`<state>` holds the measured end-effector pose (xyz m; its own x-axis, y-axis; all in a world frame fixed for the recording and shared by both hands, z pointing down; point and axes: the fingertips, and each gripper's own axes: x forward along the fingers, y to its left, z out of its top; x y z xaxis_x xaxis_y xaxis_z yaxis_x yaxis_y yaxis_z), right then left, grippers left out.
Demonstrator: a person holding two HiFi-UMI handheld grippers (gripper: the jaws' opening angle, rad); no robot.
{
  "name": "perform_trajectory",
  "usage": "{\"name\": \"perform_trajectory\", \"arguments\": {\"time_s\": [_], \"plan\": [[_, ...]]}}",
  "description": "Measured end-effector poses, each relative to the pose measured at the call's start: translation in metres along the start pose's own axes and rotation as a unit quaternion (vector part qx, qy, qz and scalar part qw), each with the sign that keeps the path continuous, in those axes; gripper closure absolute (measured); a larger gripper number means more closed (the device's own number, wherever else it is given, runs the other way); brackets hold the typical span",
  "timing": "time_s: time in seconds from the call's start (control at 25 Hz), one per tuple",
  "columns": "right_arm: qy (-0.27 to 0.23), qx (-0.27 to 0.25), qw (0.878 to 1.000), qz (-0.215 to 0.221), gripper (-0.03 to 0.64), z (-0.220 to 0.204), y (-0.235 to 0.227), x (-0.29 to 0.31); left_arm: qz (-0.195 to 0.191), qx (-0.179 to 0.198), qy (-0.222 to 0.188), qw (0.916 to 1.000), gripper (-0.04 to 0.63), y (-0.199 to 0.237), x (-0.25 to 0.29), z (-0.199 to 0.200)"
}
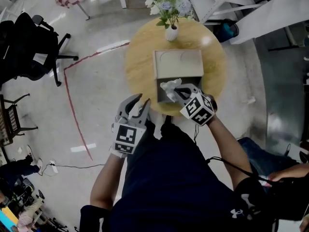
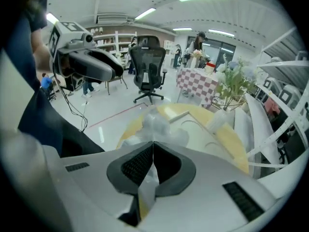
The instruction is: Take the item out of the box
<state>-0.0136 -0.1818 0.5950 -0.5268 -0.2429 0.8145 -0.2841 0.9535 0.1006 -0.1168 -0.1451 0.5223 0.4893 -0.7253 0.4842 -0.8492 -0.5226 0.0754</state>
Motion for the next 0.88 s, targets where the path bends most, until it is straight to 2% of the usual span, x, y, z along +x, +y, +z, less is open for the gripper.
{"name": "perform_trajectory", "arguments": {"time_s": [0.28,0.48,0.68,0.88], "plan": [[-0.074,0.081,0.993,-0.032,0.603,0.024,-0.012,-0.047,0.002,0.012,-0.027,0.9996,0.475,-0.006,-0.011,0.022],[-0.119,0.109,0.986,-0.048,0.603,0.041,-0.019,-0.080,-0.001,0.005,-0.049,0.9988,0.476,-0.007,-0.020,0.041],[-0.178,0.138,0.972,-0.069,0.603,0.059,-0.026,-0.114,-0.008,-0.025,-0.088,0.9957,0.480,-0.005,-0.034,0.070],[-0.224,0.169,0.955,-0.092,0.603,0.072,-0.037,-0.146,-0.010,-0.024,-0.129,0.9913,0.485,-0.005,-0.046,0.103]]}}
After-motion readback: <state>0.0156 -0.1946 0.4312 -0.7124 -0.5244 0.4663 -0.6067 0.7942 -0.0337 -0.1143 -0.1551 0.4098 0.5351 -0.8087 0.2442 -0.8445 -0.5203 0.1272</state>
